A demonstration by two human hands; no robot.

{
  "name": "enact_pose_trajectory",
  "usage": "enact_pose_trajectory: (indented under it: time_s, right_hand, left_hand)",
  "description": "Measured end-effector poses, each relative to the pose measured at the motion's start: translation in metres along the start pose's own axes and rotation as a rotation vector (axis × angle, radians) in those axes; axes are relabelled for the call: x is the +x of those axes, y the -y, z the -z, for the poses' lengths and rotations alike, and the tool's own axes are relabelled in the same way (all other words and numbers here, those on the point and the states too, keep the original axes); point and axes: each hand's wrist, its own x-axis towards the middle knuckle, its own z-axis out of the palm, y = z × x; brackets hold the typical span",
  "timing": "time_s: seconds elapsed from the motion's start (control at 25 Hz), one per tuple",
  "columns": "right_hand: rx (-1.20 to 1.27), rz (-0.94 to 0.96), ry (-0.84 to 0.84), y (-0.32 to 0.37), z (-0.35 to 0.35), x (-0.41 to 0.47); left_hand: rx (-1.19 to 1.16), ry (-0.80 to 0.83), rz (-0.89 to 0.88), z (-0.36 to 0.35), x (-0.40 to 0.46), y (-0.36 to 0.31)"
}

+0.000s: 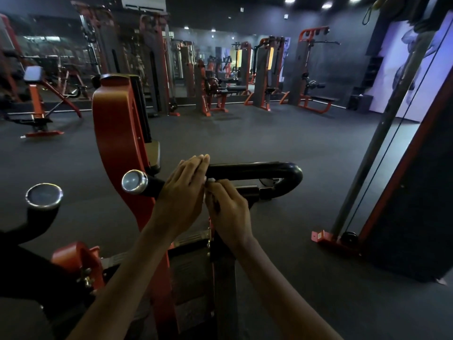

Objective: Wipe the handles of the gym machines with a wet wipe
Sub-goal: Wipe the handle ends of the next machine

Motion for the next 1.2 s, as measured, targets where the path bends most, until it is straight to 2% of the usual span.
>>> enact_pose_trajectory:
  time_s: [0.24,0.44,0.52,0.68,0.8,1.04,1.2]
  right_hand:
    - [-0.029,-0.006,0.003,-0.007,0.012,0.001]
    - [-0.089,-0.246,-0.303,-0.047,0.059,-0.009]
    - [-0.155,-0.339,-0.353,-0.065,0.075,-0.016]
    - [-0.381,-0.237,-0.237,-0.094,0.092,-0.025]
    - [-0.453,-0.204,-0.163,-0.106,0.091,-0.032]
    - [-0.385,-0.278,-0.095,-0.123,0.076,-0.049]
    - [-0.301,-0.401,-0.044,-0.131,0.057,-0.061]
  left_hand:
    - [0.004,-0.007,-0.023,0.001,0.000,0.001]
    - [0.105,-0.005,-0.181,-0.010,0.025,-0.021]
    - [0.094,0.044,-0.273,-0.018,0.039,-0.037]
    - [-0.002,0.141,-0.345,-0.028,0.061,-0.058]
    - [-0.037,0.157,-0.357,-0.026,0.066,-0.057]
    - [-0.005,0.118,-0.328,-0.029,0.056,-0.056]
    - [0.015,0.080,-0.292,-0.031,0.048,-0.054]
